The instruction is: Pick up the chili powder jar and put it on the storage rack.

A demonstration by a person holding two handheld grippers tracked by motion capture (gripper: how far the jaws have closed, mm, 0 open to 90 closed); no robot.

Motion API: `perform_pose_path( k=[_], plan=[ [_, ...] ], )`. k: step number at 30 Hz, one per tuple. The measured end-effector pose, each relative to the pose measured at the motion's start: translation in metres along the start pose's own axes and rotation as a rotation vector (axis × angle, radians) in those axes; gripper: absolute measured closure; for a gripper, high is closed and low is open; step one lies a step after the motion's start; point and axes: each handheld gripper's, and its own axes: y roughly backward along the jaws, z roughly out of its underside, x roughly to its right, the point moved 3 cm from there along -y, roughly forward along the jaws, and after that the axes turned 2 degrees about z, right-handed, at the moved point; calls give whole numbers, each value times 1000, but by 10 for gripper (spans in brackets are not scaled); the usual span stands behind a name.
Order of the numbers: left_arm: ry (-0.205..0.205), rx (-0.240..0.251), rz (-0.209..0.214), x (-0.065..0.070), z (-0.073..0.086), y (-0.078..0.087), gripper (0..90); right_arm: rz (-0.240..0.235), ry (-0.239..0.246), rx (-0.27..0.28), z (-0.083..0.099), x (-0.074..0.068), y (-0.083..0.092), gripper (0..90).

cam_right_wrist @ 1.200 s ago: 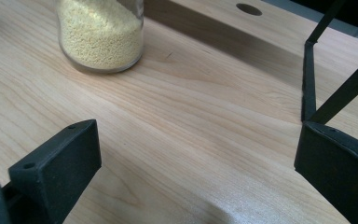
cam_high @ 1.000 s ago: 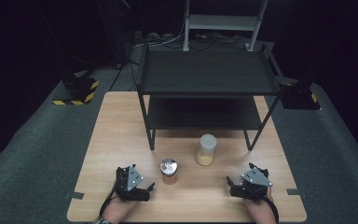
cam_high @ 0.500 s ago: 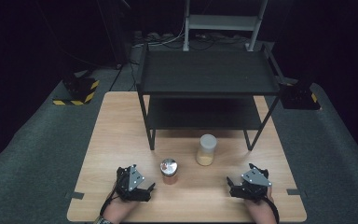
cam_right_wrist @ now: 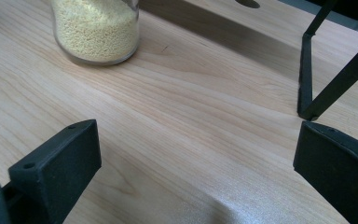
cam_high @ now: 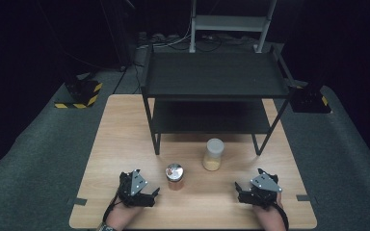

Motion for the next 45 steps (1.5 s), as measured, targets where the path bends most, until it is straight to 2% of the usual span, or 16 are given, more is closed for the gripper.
perform_pose_path(
  k=[2, 6, 8, 10, 17, 20, 22, 24, 30, 36, 45],
  plan=[
    [27, 11, 13, -1, 0, 1, 10, -2, 3, -1, 0, 0, 0, 0],
    [21, 22, 20, 1, -2, 3, 10, -4, 7, -1, 0, 0, 0, 0],
    [54, 35, 31, 1, -4, 4, 11, -3, 8, -2, 0, 0, 0, 0],
    [67, 50, 42, 2, -6, 6, 11, -5, 9, -5, -1, 0, -1, 0],
    [71, 87, 76, 5, -10, 11, 11, -6, 12, -7, -1, 0, -1, 0],
    [83, 118, 100, 8, -12, 13, 10, -6, 13, -8, -1, 0, -1, 0],
    [79, 119, 106, 7, -13, 14, 10, -6, 15, -8, -1, -1, -1, 0],
    [91, 139, 120, 9, -14, 14, 9, -6, 18, -10, -2, -1, -1, 0],
    [87, 151, 141, 11, -18, 14, 9, -6, 25, -13, -2, -2, -1, 0],
    [81, 183, 168, 17, -19, 11, 6, -5, 33, -14, -2, -2, -1, 0],
    [80, 192, 197, 22, -20, 3, 6, -4, 43, -18, -3, -3, -2, 0]
  ],
)
